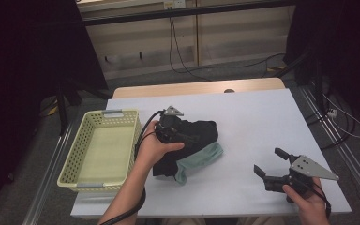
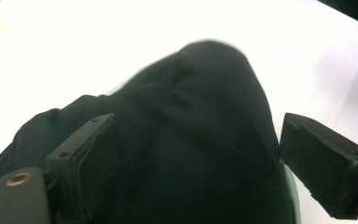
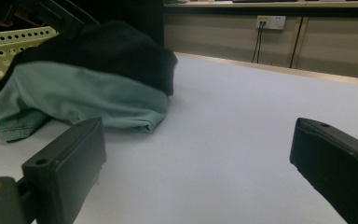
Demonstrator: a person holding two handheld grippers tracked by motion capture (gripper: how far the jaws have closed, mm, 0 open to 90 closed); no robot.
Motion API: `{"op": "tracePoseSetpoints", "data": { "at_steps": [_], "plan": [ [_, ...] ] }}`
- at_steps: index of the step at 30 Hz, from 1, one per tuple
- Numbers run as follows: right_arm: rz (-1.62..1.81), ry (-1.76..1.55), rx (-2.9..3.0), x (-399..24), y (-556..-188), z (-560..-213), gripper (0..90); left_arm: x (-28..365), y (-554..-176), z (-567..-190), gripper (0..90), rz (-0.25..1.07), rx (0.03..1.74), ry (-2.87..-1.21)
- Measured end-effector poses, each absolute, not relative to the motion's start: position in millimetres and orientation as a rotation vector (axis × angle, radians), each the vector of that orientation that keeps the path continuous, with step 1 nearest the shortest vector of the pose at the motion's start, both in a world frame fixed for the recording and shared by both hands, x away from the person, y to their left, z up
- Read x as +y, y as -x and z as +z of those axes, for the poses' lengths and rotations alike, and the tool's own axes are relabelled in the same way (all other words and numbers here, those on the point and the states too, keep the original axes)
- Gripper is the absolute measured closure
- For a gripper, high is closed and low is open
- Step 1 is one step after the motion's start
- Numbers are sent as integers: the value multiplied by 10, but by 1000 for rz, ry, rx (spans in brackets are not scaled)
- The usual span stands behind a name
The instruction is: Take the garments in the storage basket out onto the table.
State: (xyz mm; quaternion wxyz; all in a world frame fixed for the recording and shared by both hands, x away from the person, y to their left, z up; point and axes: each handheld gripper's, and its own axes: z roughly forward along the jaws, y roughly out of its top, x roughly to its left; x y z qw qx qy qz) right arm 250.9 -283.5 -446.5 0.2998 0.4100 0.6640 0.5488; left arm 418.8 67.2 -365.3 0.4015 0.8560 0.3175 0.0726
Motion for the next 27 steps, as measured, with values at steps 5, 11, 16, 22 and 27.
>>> {"op": "tracePoseSetpoints", "data": {
  "at_steps": [5,11,16,22,27],
  "plan": [
    [1455,-1090,1765,-2833,-2508,-4465,31,695,-4172,-3651,106,198,806,-2158],
    [1430,-1064,1797,-2811,-2511,-4463,30,781,-4089,-3640,80,237,835,-2125],
    [1417,-1050,1840,-2771,-2525,-4468,27,893,-3973,-3642,70,305,862,-2088],
    [1384,-1021,1906,-2713,-2549,-4465,25,1021,-3862,-3621,65,344,890,-2056],
    [1382,-1031,1922,-2676,-2577,-4452,26,1071,-3849,-3670,66,349,899,-2043]
  ]
}}
